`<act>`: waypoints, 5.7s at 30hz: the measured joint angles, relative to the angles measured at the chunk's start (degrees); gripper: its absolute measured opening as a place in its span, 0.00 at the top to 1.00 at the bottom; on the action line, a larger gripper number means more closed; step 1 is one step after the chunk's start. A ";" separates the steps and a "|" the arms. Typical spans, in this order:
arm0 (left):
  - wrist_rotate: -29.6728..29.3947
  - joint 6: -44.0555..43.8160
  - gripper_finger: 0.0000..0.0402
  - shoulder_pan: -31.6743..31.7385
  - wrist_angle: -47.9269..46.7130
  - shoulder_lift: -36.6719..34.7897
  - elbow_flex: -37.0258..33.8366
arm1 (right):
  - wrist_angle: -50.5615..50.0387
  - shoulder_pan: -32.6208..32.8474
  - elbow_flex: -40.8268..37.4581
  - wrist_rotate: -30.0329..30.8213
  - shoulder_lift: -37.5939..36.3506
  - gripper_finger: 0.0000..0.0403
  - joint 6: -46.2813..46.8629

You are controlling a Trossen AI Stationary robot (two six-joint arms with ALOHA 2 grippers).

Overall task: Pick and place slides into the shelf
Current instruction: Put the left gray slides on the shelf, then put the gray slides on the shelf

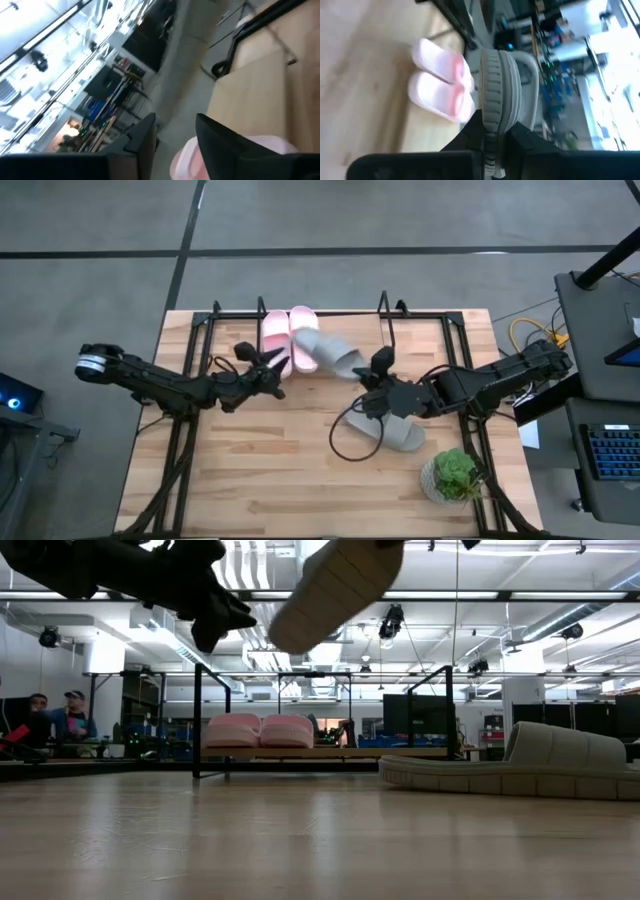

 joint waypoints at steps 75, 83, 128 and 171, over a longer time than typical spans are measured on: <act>-2.67 -17.70 0.62 -0.54 -5.01 -15.49 -5.70 | -13.75 -16.65 -11.41 13.53 20.48 0.95 39.06; -2.67 -17.76 0.62 -0.54 -4.55 -15.49 -6.47 | -13.67 -17.02 -11.14 6.35 20.50 0.87 37.48; -2.32 -19.20 0.62 -0.56 -4.92 -15.34 -6.93 | -36.62 -8.58 0.54 -10.22 10.08 0.53 44.03; -2.28 -22.25 0.62 -0.56 -4.73 -14.44 -7.10 | -13.79 -6.29 -23.87 -58.79 -13.55 0.55 26.73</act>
